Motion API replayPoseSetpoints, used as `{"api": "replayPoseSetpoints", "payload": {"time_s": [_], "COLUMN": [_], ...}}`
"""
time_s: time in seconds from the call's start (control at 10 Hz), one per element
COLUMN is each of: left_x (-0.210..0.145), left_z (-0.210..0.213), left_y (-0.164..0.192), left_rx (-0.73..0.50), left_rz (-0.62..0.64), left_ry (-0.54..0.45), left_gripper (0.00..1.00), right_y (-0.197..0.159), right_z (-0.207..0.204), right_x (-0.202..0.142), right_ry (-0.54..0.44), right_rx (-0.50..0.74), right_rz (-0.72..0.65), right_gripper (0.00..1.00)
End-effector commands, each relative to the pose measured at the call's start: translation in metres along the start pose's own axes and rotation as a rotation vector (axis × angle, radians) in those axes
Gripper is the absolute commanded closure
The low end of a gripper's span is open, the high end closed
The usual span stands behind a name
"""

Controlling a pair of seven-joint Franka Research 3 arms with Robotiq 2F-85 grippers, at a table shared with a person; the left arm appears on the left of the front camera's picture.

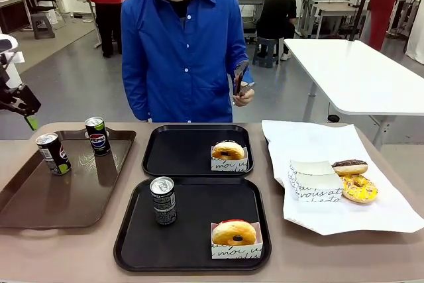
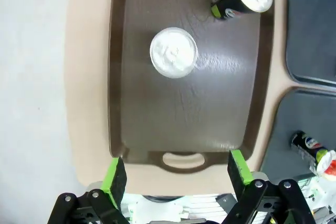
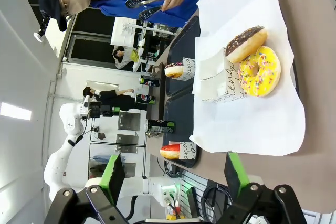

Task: Set up donuts and drinks on trays.
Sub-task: Pick up one Pepsi coke from the Handle tray and place it on the Flat Tray without a Pepsi coke.

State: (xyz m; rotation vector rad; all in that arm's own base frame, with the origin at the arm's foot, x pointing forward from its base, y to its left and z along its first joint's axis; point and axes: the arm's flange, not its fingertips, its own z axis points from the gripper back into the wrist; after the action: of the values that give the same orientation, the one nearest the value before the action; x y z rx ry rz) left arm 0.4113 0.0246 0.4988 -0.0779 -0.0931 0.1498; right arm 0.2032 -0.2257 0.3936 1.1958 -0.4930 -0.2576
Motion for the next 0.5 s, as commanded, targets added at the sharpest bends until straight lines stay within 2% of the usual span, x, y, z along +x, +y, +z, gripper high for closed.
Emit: {"api": "replayPoseSetpoints", "payload": {"time_s": [0.0,0.1,0.4], "left_x": [0.057,0.073,0.096], "left_z": [-0.017,-0.028,-0.062], "left_y": [0.008,0.012,0.015], "left_rx": [0.035,0.080,0.082], "left_rz": [0.021,0.048,0.003], "left_ry": [-0.025,-0.080,-0.060], "left_gripper": [0.00,0.00,0.00], "right_y": [0.000,0.000,0.000], "right_z": [-0.001,-0.001,-0.001], "right_x": [0.001,0.001,0.001], "right_ry": [-0.015,-0.015,-0.015], "right_rx": [0.022,0.022,0.022], "right_rz": [0.018,0.018,0.018], "right_gripper": [0.00,0.00,0.00]}}
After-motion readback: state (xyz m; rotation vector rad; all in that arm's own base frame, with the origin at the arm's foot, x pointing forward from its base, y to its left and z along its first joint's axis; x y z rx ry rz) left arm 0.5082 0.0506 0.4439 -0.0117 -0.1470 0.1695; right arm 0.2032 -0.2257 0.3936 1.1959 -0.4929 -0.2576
